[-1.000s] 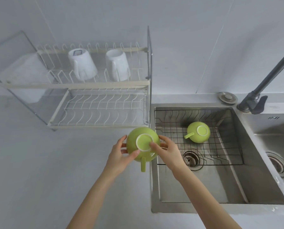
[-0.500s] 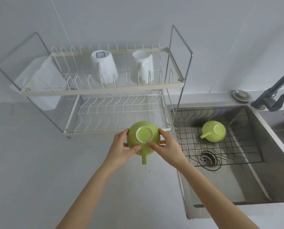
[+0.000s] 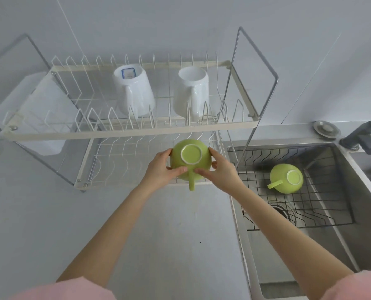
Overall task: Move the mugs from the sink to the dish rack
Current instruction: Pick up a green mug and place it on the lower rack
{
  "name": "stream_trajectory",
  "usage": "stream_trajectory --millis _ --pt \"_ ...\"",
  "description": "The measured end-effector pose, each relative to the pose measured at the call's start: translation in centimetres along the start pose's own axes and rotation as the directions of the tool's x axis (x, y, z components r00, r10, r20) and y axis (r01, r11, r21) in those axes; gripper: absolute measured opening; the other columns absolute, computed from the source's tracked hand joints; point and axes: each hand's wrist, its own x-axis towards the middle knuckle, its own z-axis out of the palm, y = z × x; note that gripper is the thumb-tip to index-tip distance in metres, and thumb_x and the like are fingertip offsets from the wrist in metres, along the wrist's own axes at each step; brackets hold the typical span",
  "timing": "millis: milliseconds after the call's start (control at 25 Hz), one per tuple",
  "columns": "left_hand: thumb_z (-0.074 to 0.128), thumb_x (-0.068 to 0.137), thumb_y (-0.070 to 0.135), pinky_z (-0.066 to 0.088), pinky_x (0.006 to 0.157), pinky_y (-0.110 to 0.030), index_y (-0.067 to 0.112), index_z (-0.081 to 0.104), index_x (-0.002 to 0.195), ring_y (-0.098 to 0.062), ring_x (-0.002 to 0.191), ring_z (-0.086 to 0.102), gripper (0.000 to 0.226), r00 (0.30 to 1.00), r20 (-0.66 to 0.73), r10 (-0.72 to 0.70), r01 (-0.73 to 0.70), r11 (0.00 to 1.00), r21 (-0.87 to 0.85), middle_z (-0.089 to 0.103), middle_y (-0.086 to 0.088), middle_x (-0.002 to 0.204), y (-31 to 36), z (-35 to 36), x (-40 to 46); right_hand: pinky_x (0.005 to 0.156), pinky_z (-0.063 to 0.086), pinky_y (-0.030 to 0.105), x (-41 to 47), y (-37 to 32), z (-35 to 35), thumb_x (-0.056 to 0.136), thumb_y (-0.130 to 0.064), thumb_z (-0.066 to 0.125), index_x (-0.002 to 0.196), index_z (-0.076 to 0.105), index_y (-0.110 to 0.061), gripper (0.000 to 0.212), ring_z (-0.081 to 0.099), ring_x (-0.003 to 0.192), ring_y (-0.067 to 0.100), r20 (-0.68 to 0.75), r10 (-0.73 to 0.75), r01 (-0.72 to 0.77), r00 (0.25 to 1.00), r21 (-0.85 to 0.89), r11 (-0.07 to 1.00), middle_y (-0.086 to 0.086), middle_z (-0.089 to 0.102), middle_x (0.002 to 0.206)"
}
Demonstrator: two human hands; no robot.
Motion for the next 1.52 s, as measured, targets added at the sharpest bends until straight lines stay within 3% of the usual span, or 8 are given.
stream_trajectory --millis 200,360,600,1000,1360,1520 --pt "0.067 0.079 0.029 0.037 0.100 -0.030 0.013 0.042 0.133 -0.028 0.119 0.053 0.061 1.000 0.014 -0.023 0.022 0.999 0.048 0.047 -0.007 0.141 -0.1 -0.1 3.4 0.106 0.040 0.038 3.6 -0.2 0.3 0.080 -0.032 0.068 0.141 0.033 -0.014 0.073 0.046 0.127 0.026 0.035 0.048 -0.049 0.998 0.029 0.998 0.005 0.048 0.139" --pt "0.063 0.082 0.028 0.037 0.093 -0.026 0.014 0.046 0.130 -0.028 0.117 0.055 0.053 1.000 -0.004 0.009 -0.008 0.995 0.096 0.051 -0.007 0.137 0.0 0.0 4.7 0.108 0.039 0.038 5.0 -0.4 0.4 0.082 -0.032 0.065 0.144 0.026 -0.013 0.076 0.045 0.129 0.025 0.030 0.070 -0.072 0.997 0.048 0.996 0.006 0.046 0.142" --pt "0.064 0.081 0.025 0.040 0.099 -0.033 0.011 0.046 0.129 -0.029 0.121 0.050 0.053 0.999 -0.022 0.036 -0.033 0.994 0.105 0.049 -0.010 0.137 -0.1 0.1 5.3 0.111 0.031 0.036 5.2 -0.6 0.5 0.084 -0.035 0.062 0.145 0.024 -0.013 0.075 0.036 0.135 0.023 0.001 0.042 -0.042 0.999 -0.013 0.999 0.004 0.036 0.149" --pt "0.065 0.080 0.030 0.040 0.096 -0.033 0.013 0.047 0.129 -0.030 0.119 0.052 0.054 0.998 -0.061 0.020 -0.014 0.996 0.093 0.052 -0.010 0.134 -0.1 0.9 5.7 0.107 0.034 0.034 5.5 -0.9 0.0 0.085 -0.033 0.060 0.142 0.032 -0.016 0.066 0.040 0.131 0.024 -0.016 0.067 -0.067 0.998 -0.016 0.998 0.005 0.044 0.143" --pt "0.061 0.084 0.028 0.038 0.101 -0.038 0.012 0.035 0.136 -0.033 0.120 0.051 0.060 1.000 -0.012 0.009 -0.008 0.992 0.126 0.044 -0.014 0.141 0.9 0.4 4.7 0.113 0.026 0.035 4.3 -1.6 -0.6 0.090 -0.033 0.054 0.147 0.015 -0.016 0.071 0.027 0.141 0.025 0.028 0.033 -0.030 0.999 -0.084 0.996 0.005 0.028 0.154" --pt "0.055 0.086 0.036 0.039 0.099 -0.041 0.015 0.024 0.141 -0.032 0.128 0.042 0.067 0.998 0.024 0.053 -0.059 0.921 0.386 0.038 -0.013 0.144 1.5 -0.5 2.6 0.112 0.025 0.033 2.2 -1.7 -1.4 0.091 -0.029 0.051 0.147 0.016 -0.014 0.068 0.027 0.141 0.025 0.054 -0.066 0.076 0.996 -0.200 0.977 0.005 0.025 0.155"
